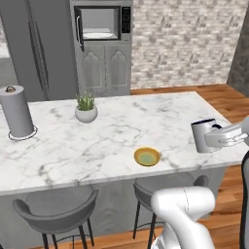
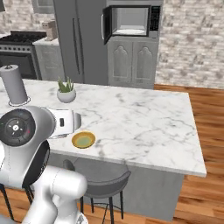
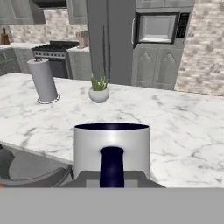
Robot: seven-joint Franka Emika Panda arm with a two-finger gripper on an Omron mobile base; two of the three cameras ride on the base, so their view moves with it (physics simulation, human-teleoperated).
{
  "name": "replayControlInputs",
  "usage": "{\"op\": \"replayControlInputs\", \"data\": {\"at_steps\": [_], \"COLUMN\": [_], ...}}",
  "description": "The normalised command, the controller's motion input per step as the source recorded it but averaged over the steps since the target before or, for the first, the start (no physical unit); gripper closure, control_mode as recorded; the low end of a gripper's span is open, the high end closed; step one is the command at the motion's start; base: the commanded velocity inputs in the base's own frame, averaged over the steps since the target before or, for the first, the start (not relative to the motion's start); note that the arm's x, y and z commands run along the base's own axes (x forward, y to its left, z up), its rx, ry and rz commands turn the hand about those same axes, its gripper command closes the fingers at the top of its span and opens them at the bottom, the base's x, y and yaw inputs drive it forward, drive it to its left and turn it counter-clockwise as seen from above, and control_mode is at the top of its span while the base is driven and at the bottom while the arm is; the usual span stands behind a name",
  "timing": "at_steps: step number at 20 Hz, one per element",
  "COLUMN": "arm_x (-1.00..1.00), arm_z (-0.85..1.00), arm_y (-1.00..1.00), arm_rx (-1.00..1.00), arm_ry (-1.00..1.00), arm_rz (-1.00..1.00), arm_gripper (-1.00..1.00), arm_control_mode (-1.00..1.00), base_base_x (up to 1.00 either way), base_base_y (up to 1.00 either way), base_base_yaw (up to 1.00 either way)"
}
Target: Pick the cup of tea, navigate to the dining table, and place it on the saucer.
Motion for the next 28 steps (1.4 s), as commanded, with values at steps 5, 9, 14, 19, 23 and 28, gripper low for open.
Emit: {"op": "replayControlInputs", "data": {"at_steps": [5, 9, 14, 19, 23, 28], "arm_x": [0.00, 0.16, 0.17, 0.09, 0.08, 0.11], "arm_z": [0.00, 0.00, -0.11, -0.16, -0.18, -0.22], "arm_y": [0.00, 0.03, 0.00, -0.08, -0.01, 0.00], "arm_rx": [0.00, 0.00, 0.00, 0.00, 0.00, 0.00], "arm_ry": [0.00, -0.05, -0.15, -0.19, -0.18, -0.17], "arm_rz": [0.00, 0.03, 0.32, 0.47, 0.44, 0.38], "arm_gripper": [1.00, 1.00, 1.00, 1.00, 1.00, 1.00], "arm_control_mode": [1.00, -1.00, -1.00, -1.00, -1.00, -1.00], "base_base_x": [0.43, 0.19, 0.00, 0.00, 0.00, 0.00], "base_base_y": [0.27, 0.11, 0.00, 0.00, 0.00, 0.00], "base_base_yaw": [-0.20, -0.01, 0.00, 0.00, 0.00, 0.00]}}
